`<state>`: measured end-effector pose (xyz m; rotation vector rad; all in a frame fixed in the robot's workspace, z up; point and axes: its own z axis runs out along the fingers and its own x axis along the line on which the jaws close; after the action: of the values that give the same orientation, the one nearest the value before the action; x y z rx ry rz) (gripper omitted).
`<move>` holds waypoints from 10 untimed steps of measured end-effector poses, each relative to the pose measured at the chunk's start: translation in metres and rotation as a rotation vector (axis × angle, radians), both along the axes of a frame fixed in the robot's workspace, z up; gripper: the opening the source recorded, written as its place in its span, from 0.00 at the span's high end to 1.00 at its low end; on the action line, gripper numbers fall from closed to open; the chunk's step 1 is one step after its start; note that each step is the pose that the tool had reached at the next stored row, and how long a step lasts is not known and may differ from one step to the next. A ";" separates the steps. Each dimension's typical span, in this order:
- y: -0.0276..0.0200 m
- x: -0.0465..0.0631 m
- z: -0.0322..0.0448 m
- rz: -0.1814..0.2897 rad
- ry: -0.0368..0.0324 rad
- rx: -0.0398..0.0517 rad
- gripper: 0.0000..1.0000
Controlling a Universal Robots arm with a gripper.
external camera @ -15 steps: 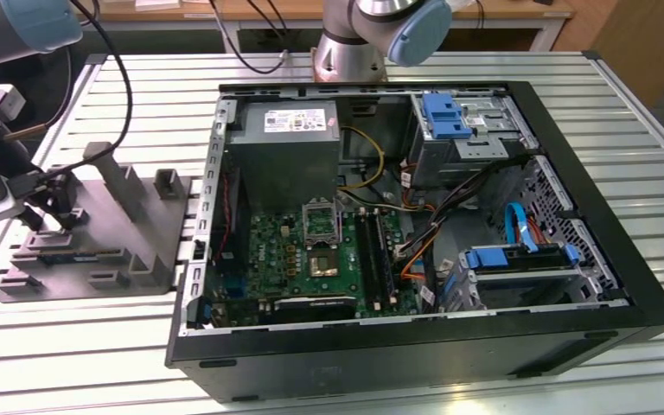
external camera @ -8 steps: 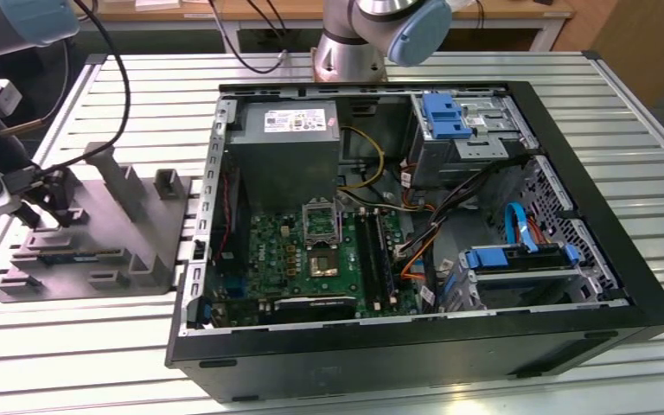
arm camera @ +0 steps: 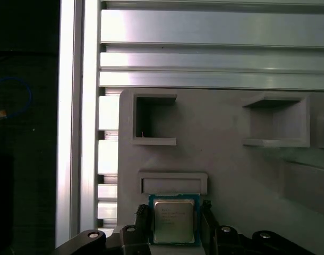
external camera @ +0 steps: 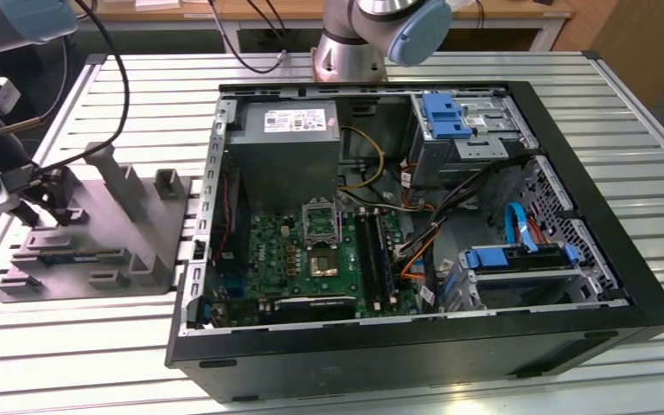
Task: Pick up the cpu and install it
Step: 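Pick up the cpu and move it towards the insertion slot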
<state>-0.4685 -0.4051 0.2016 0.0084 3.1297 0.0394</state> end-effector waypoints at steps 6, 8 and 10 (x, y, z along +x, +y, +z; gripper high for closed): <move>0.0000 0.000 0.0077 0.000 -0.0001 0.0000 0.53; 0.0000 0.000 0.0080 0.000 0.0000 0.0000 0.53; 0.0000 0.000 0.0084 0.000 -0.0001 0.0000 0.53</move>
<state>-0.4684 -0.4051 0.2100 0.0083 3.1297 0.0394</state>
